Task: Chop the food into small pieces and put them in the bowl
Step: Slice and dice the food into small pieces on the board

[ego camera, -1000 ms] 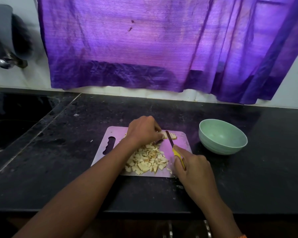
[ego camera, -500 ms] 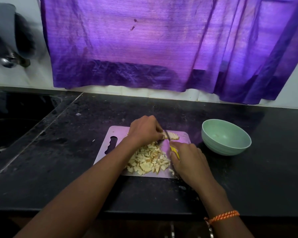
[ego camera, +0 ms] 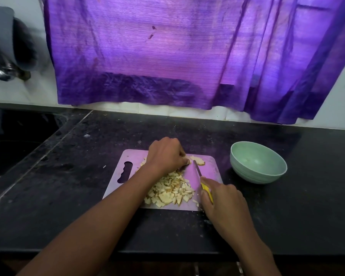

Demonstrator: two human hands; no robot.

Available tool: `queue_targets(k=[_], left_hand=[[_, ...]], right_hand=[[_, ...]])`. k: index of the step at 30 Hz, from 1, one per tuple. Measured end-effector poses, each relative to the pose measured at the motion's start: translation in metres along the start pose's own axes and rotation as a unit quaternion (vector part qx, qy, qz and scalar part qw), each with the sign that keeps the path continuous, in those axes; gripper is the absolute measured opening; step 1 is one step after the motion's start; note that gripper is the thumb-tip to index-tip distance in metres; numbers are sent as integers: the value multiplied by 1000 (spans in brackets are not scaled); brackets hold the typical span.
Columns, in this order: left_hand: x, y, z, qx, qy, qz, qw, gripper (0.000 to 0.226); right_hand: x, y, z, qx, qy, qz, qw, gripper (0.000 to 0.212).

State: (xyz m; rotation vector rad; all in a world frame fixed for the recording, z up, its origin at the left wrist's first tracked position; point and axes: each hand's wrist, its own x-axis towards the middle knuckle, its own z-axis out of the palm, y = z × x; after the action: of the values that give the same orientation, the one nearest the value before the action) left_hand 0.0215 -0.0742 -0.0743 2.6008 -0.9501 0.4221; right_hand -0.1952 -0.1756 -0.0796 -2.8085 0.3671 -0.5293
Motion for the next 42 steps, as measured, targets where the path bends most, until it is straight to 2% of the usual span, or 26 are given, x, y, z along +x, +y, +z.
queue_targets(k=[6,11,16,22,29,34,37,42], left_hand=[[3,-7,-3,-42,-23,-4,999,28],[6,-14,-6,-49,-34,-5,998,17],[5,-13,-4,-39,-38,10,998,25],[3,-9,-3,-42,-33,6,999,23],[1,-3,-3,-7,-11,-12,1000,24],[1,-3,0,3,-4,-25,1000,22],[1,-5,1,1,-4,-20,1000,22],[2,-10,-6,-49,-27,-15,998,16]], right_hand=[[-1,6,7,78,40,0,996,43],[19,-5,10,30,42,-3,999,37],[30,-9,11,13,33,-10,999,38],[39,-10,10,-20,-14,-15,1000,38],[36,-10,10,-5,-9,-11,1000,30],[15,-1,3,8,-5,-3,1000,38],[2,6,3,19,11,-14,1000,42],[0,3,4,110,73,-4,991,40]])
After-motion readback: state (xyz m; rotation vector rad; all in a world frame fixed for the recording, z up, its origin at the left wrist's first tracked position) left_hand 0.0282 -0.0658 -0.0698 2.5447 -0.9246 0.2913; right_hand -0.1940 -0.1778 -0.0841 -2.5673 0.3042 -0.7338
